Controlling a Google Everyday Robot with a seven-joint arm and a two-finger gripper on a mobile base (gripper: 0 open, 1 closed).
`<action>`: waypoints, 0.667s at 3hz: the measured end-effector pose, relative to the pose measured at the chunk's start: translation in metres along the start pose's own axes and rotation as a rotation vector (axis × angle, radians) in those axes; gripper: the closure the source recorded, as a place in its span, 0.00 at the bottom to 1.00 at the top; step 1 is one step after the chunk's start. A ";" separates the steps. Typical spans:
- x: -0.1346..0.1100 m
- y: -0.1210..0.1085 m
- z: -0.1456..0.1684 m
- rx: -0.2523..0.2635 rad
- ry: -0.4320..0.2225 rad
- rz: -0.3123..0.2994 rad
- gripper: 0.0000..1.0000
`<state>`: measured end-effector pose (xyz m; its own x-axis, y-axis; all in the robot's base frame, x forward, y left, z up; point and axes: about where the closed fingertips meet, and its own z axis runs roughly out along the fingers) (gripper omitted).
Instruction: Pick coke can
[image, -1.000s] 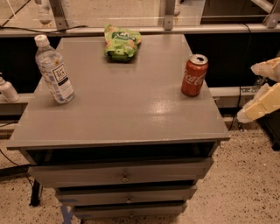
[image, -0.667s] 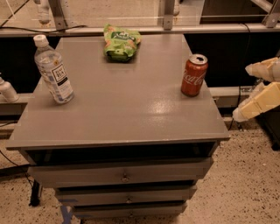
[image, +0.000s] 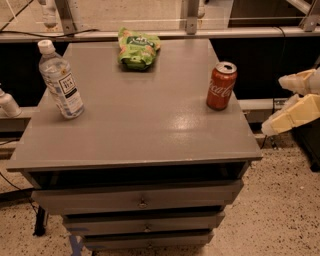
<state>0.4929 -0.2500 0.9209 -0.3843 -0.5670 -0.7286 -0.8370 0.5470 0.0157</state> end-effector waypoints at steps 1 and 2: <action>-0.009 -0.019 0.026 -0.032 -0.176 0.071 0.00; -0.019 -0.040 0.053 -0.065 -0.335 0.098 0.00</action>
Offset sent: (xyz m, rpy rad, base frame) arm 0.1011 0.0258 -0.0371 0.5347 -0.1587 -0.0237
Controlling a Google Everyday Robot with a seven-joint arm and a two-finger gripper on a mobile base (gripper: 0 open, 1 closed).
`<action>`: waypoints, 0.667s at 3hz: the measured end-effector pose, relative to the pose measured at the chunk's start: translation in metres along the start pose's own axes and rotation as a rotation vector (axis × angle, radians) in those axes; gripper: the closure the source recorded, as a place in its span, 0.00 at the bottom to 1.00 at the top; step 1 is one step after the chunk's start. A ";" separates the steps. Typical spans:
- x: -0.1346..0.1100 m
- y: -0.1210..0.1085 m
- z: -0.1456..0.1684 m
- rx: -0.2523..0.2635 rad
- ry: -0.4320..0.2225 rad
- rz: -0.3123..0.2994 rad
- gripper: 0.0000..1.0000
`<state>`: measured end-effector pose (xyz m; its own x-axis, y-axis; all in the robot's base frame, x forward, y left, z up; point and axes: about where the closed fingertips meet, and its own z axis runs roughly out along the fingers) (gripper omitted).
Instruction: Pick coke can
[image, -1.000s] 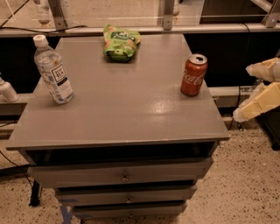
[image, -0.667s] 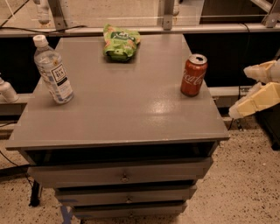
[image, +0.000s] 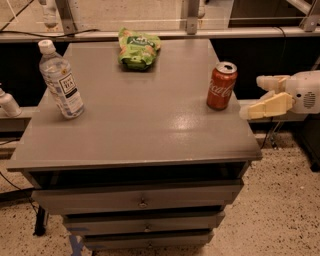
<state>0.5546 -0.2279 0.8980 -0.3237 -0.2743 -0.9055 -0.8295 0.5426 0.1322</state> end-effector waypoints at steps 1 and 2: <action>-0.002 -0.019 0.028 -0.047 -0.107 -0.019 0.00; 0.001 -0.032 0.051 -0.085 -0.148 -0.049 0.00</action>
Offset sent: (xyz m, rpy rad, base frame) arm 0.0747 0.0308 -0.0441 0.1667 -0.1453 0.1239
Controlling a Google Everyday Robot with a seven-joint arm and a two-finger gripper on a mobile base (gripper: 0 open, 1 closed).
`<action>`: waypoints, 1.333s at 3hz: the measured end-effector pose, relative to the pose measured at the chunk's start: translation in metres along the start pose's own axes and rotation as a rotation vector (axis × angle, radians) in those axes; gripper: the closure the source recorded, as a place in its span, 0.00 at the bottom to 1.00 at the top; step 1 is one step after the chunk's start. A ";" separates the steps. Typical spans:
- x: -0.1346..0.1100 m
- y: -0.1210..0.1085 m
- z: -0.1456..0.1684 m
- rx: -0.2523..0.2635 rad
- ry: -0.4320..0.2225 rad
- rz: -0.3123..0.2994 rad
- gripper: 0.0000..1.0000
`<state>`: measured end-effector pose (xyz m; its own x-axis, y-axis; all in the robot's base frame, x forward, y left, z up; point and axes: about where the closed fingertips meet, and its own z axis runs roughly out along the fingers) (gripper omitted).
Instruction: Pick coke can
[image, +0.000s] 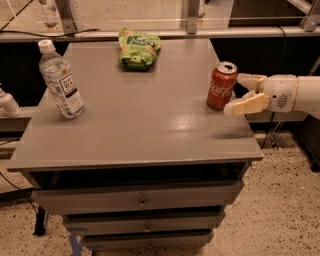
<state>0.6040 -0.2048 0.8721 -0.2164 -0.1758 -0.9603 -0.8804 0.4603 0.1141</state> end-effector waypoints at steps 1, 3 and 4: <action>0.007 -0.009 0.019 -0.030 -0.022 -0.017 0.00; 0.006 -0.020 0.035 -0.045 -0.039 -0.031 0.41; -0.006 -0.022 0.035 -0.040 -0.059 -0.034 0.65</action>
Offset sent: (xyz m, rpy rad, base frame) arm 0.0356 0.0199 -0.0248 0.0376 -0.0464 0.0448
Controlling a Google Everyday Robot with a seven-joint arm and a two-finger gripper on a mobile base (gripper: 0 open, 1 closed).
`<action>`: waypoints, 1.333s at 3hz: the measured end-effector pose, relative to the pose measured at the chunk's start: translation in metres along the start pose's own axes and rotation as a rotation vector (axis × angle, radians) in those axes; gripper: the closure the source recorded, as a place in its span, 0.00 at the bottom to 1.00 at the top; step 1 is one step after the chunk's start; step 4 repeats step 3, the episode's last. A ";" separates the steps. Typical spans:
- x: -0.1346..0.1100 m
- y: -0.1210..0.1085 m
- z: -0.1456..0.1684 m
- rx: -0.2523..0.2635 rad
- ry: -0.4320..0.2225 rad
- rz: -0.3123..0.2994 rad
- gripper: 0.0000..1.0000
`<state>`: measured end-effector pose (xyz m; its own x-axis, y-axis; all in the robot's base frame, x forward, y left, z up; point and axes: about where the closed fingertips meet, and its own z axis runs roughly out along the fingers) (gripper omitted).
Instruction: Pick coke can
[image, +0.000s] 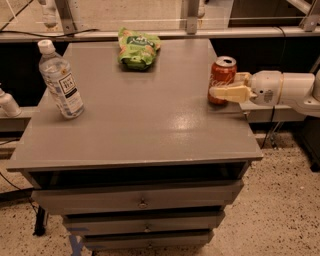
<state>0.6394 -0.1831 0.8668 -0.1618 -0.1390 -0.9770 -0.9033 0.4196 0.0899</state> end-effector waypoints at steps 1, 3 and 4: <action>-0.027 0.003 -0.002 0.013 -0.046 0.008 0.87; -0.072 0.020 0.000 -0.018 -0.112 0.049 1.00; -0.072 0.020 0.000 -0.018 -0.112 0.049 1.00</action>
Offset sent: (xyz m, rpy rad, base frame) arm -0.0164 0.0294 0.1266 0.2189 0.0157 0.0101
